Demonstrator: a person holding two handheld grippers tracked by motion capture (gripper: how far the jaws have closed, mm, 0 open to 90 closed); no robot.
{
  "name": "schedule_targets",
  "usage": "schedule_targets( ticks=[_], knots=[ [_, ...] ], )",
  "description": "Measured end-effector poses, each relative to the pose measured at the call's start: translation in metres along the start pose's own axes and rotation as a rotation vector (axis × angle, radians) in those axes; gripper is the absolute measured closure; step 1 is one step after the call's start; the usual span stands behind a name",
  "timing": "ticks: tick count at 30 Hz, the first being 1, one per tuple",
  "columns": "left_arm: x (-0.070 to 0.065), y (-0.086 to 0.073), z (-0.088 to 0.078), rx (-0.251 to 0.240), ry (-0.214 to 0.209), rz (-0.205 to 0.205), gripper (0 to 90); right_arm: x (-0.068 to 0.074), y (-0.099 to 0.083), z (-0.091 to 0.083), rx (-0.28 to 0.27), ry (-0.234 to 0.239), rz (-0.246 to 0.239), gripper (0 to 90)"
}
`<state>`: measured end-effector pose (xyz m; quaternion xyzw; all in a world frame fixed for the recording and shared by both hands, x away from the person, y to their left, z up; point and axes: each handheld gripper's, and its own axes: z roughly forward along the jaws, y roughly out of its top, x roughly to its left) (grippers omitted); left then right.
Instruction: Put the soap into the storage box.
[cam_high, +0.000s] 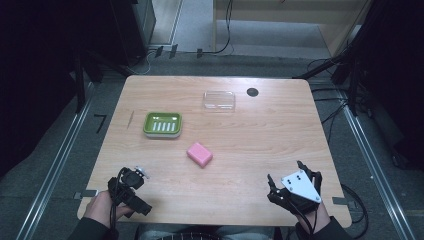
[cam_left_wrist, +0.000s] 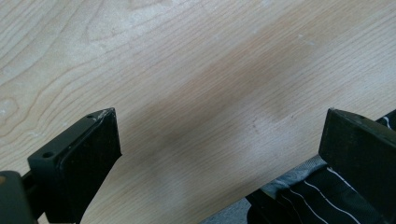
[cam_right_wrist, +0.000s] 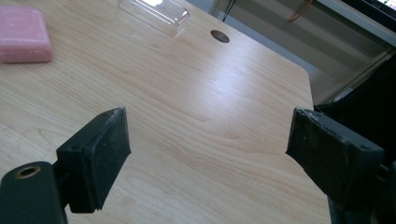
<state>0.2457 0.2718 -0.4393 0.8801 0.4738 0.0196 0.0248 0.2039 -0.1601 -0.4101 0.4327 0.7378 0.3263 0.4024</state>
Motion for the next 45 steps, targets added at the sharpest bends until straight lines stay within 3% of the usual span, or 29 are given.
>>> schedule_targets(
  ticks=[10, 14, 20, 34, 45],
  knots=[
    [0.001, 0.004, -0.001, -0.018, -0.008, -0.008, 0.0, -0.002, -0.002, 0.001, 0.003, -0.002, 0.012, 13.1],
    [-0.003, 0.007, -0.001, -0.008, -0.004, 0.012, 0.0, -0.005, -0.004, 0.0, -0.001, -0.005, 0.023, 13.1],
    [-0.002, 0.009, -0.004, -0.033, -0.002, -0.01, 0.0, -0.005, -0.004, 0.0, -0.001, -0.005, 0.018, 13.1],
    [-0.003, 0.028, -0.01, -0.075, -0.018, 0.026, 0.0, -0.001, -0.002, -0.001, 0.014, -0.029, 0.005, 13.1],
    [-0.01, 0.044, -0.012, -0.097, -0.02, 0.047, 0.0, 0.001, 0.0, 0.001, 0.009, -0.019, -0.003, 13.1]
  ],
)
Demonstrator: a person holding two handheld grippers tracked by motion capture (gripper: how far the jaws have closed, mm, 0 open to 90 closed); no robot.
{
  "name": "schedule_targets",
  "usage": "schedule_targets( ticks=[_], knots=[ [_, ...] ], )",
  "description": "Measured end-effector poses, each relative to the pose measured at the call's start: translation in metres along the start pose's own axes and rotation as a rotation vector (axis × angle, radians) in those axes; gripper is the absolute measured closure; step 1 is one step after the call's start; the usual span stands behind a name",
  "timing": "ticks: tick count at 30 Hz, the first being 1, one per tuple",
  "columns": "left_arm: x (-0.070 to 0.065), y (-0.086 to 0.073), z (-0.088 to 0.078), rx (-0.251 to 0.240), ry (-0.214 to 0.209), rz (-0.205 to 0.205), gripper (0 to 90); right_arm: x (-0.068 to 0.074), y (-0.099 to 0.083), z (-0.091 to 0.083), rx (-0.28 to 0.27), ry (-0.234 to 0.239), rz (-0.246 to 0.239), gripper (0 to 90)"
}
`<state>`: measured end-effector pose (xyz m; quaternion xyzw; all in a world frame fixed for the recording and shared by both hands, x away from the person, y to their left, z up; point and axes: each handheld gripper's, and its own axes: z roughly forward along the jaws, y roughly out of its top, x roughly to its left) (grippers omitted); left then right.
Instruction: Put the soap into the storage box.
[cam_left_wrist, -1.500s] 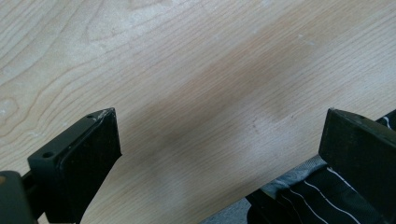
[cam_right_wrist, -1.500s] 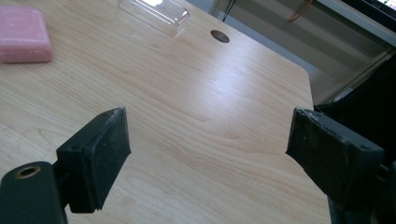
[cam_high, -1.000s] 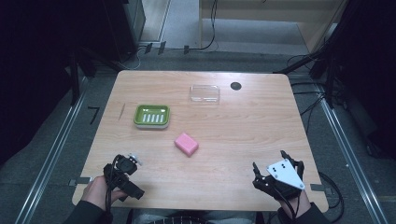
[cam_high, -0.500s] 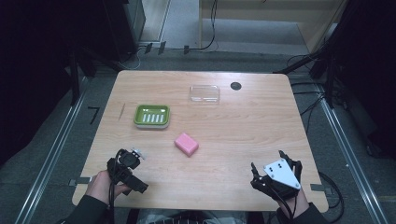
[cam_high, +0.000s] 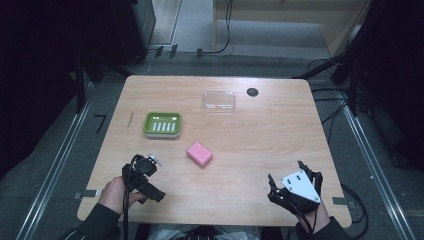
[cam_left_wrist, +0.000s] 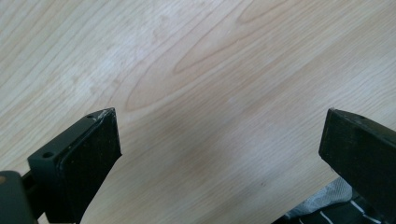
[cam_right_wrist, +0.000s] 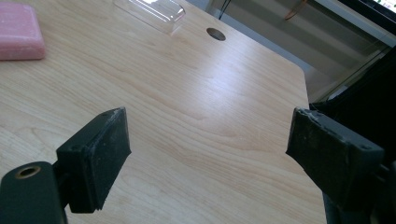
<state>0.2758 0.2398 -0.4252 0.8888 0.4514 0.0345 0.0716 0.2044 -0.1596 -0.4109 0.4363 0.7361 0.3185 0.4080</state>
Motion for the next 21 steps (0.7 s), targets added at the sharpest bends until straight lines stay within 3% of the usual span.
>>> schedule_targets(
  ticks=[10, 21],
  knots=[
    [-0.006, 0.019, 0.0, -0.006, -0.001, 0.039, 0.0, 0.0, 0.0, 0.0, -0.005, -0.001, -0.003, 13.1],
    [-0.009, 0.042, -0.006, -0.056, -0.019, 0.04, 0.0, 0.001, 0.0, 0.0, -0.005, 0.001, -0.011, 13.1]
  ],
)
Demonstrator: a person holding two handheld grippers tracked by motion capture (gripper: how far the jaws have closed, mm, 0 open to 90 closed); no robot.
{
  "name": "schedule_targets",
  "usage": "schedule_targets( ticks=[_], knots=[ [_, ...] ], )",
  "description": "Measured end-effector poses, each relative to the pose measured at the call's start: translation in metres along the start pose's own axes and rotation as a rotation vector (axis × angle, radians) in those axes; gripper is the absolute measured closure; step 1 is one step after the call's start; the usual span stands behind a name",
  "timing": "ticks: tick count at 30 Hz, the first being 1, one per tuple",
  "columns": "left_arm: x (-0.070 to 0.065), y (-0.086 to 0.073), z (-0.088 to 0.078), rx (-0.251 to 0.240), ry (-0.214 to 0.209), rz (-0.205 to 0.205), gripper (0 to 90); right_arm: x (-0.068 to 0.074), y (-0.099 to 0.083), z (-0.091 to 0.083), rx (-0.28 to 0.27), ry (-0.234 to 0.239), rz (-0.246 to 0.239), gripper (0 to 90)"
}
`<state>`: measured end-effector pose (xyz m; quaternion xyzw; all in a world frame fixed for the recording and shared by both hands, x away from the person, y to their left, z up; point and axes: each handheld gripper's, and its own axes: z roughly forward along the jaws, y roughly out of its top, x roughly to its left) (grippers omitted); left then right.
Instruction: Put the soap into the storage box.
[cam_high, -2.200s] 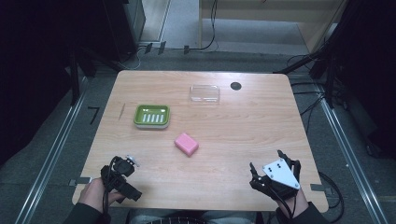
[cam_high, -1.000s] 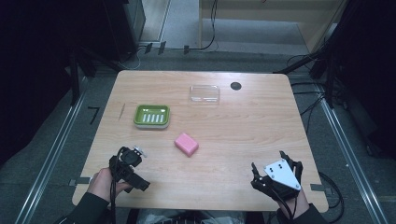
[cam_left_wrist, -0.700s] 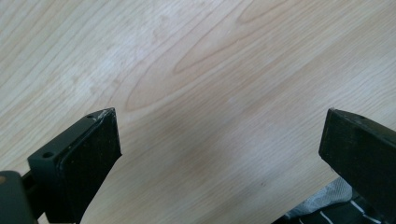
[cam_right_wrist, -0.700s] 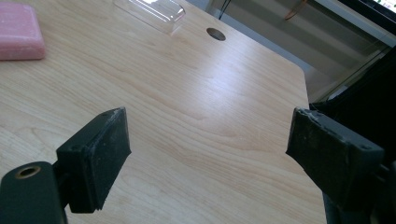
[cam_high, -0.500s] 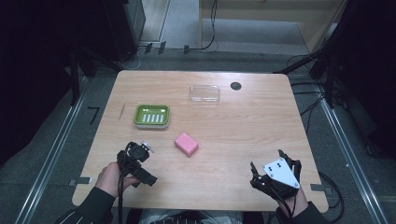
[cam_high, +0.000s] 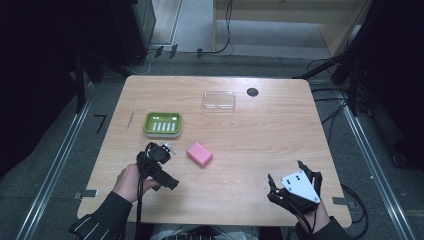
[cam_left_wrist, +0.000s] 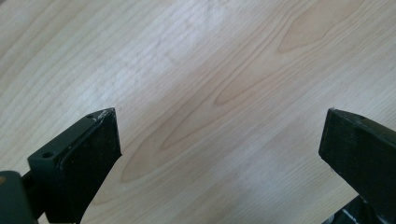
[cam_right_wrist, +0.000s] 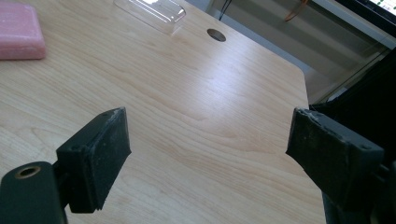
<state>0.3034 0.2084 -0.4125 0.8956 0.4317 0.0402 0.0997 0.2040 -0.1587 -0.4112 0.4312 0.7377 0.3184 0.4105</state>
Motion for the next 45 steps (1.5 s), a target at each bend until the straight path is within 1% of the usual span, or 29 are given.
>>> schedule_targets(
  ticks=[1, 3, 4, 6, 7, 8, 9, 10, 12, 13, 14, 15, 18, 22, 25, 26, 27, 28, 29, 30, 34, 36, 38, 40, 41, 45],
  knots=[
    [0.0, 0.001, 0.0, 0.001, -0.002, 0.008, 0.0, 0.0, 0.0, 0.0, 0.0, 0.0, 0.0, 13.1],
    [-0.001, 0.005, 0.0, -0.006, 0.001, 0.004, 0.0, 0.0, 0.0, 0.0, -0.003, 0.0, -0.002, 13.1],
    [-0.002, 0.007, 0.0, -0.004, -0.001, 0.01, 0.0, 0.001, 0.001, 0.0, -0.004, 0.0, -0.002, 13.1],
    [-0.002, 0.009, -0.001, -0.008, -0.004, 0.01, 0.0, 0.001, 0.001, 0.001, -0.003, 0.004, -0.003, 13.1],
    [-0.002, 0.011, -0.001, -0.009, -0.006, 0.012, 0.0, 0.002, 0.002, 0.002, -0.002, 0.007, -0.011, 13.1],
    [-0.003, 0.012, -0.001, -0.014, -0.004, 0.005, 0.0, 0.002, 0.002, 0.002, -0.002, 0.007, -0.011, 13.1],
    [-0.002, 0.014, -0.001, -0.011, -0.006, 0.015, 0.0, 0.002, 0.002, 0.002, 0.0, 0.008, -0.014, 13.1],
    [-0.003, 0.016, 0.0, -0.01, -0.005, 0.015, 0.0, 0.002, 0.002, 0.002, -0.001, 0.008, -0.012, 13.1],
    [-0.003, 0.019, 0.002, -0.011, -0.018, 0.017, 0.0, 0.001, 0.001, 0.001, -0.001, 0.007, -0.006, 13.1],
    [-0.004, 0.023, 0.003, -0.007, -0.015, 0.024, 0.0, 0.001, 0.001, 0.001, 0.0, 0.007, -0.005, 13.1],
    [-0.005, 0.025, 0.003, -0.006, -0.02, 0.025, 0.0, 0.001, 0.001, 0.0, 0.001, 0.007, -0.003, 13.1],
    [-0.005, 0.025, 0.003, -0.006, -0.02, 0.025, 0.0, 0.001, 0.001, 0.0, 0.001, 0.007, -0.003, 13.1],
    [-0.007, 0.031, 0.005, -0.002, -0.015, 0.036, 0.0, 0.001, 0.001, 0.0, -0.003, 0.006, -0.004, 13.1],
    [-0.01, 0.039, 0.005, -0.011, -0.013, 0.036, 0.0, 0.001, 0.001, 0.0, 0.0, 0.004, -0.003, 13.1],
    [-0.011, 0.048, 0.007, -0.006, -0.017, 0.03, 0.0, 0.0, 0.0, 0.0, -0.001, 0.004, -0.007, 13.1],
    [-0.011, 0.048, 0.007, -0.006, -0.017, 0.03, 0.0, 0.0, 0.0, 0.0, -0.001, 0.004, -0.007, 13.1],
    [-0.011, 0.051, 0.008, -0.002, -0.011, 0.028, 0.0, 0.0, 0.0, 0.0, 0.0, 0.002, -0.004, 13.1],
    [-0.011, 0.053, 0.009, -0.001, -0.015, 0.026, 0.0, 0.0, 0.0, 0.0, -0.003, 0.004, -0.002, 13.1],
    [-0.01, 0.056, 0.01, -0.002, -0.021, 0.013, 0.0, 0.0, 0.0, -0.001, -0.002, 0.004, -0.002, 13.1],
    [-0.01, 0.056, 0.01, -0.002, -0.021, 0.013, 0.0, 0.0, 0.0, -0.001, -0.002, 0.004, -0.002, 13.1],
    [-0.011, 0.063, 0.01, 0.0, -0.024, 0.015, 0.0, 0.0, 0.0, -0.001, -0.008, 0.002, -0.003, 13.1],
    [-0.011, 0.066, 0.01, 0.001, -0.023, 0.018, 0.0, 0.001, 0.0, 0.0, 0.0, 0.005, -0.013, 13.1],
    [-0.011, 0.069, 0.012, -0.002, -0.027, 0.015, 0.0, 0.0, 0.0, -0.001, -0.007, 0.003, -0.002, 13.1],
    [-0.012, 0.075, 0.014, 0.01, -0.027, 0.027, 0.0, 0.0, 0.0, -0.001, -0.001, 0.004, -0.007, 13.1],
    [-0.012, 0.075, 0.014, 0.01, -0.027, 0.027, 0.0, 0.0, 0.0, -0.001, 0.0, 0.005, -0.012, 13.1],
    [-0.014, 0.083, 0.019, 0.017, -0.037, 0.039, 0.0, -0.001, -0.001, -0.002, -0.003, 0.001, -0.003, 13.1]
  ],
)
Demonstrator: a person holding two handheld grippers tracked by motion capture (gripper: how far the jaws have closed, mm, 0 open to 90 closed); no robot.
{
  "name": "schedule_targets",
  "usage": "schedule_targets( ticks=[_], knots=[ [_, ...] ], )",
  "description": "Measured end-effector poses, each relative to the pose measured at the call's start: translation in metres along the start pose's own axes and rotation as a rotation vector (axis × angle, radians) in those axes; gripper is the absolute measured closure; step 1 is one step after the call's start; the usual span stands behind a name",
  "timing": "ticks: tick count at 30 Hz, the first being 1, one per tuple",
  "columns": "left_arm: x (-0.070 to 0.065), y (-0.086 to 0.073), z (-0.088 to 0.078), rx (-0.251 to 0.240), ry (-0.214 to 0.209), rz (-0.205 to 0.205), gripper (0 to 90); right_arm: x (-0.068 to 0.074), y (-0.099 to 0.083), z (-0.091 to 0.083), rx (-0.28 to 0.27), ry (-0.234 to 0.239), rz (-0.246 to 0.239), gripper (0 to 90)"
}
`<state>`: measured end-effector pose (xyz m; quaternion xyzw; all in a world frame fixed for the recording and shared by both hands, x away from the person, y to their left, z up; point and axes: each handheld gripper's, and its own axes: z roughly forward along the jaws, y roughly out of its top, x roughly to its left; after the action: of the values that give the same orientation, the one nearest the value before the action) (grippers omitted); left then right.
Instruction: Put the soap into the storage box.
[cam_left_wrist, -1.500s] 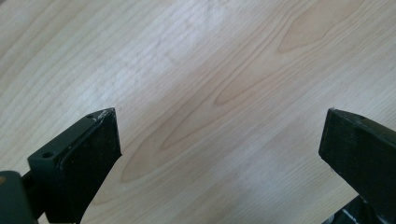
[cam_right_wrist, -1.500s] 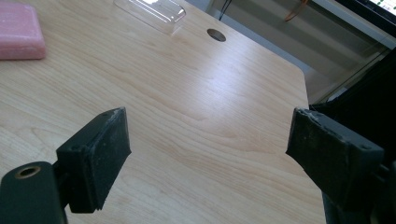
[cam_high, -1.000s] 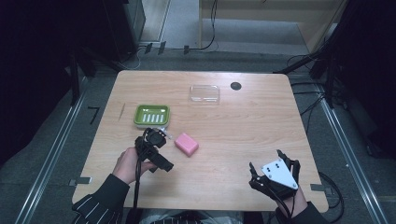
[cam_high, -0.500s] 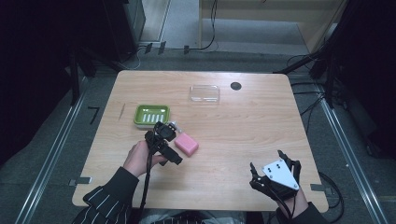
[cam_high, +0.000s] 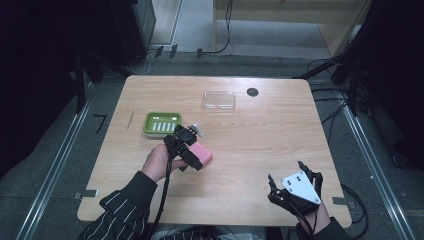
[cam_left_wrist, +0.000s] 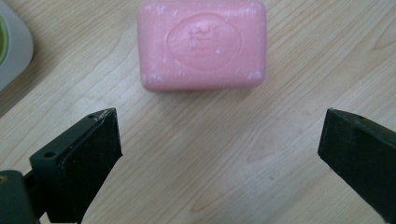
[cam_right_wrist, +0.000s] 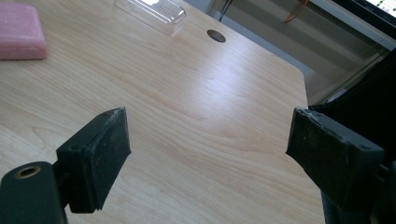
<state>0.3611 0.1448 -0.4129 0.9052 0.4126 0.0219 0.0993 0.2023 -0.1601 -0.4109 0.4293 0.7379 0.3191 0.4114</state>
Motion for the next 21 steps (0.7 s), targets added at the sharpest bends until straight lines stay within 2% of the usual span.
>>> schedule_targets(
  ticks=[5, 18, 21],
  knots=[
    [-0.001, 0.009, 0.004, 0.007, -0.008, 0.014, 0.0, 0.0, 0.0, 0.0, 0.002, -0.001, -0.001, 13.1],
    [0.001, 0.029, 0.023, 0.047, 0.012, -0.002, 0.0, 0.0, 0.0, 0.0, 0.003, 0.001, 0.0, 13.1],
    [0.002, 0.034, 0.029, 0.064, 0.006, -0.008, 4.7, 0.0, 0.0, 0.0, 0.003, 0.001, 0.0, 13.1]
  ],
)
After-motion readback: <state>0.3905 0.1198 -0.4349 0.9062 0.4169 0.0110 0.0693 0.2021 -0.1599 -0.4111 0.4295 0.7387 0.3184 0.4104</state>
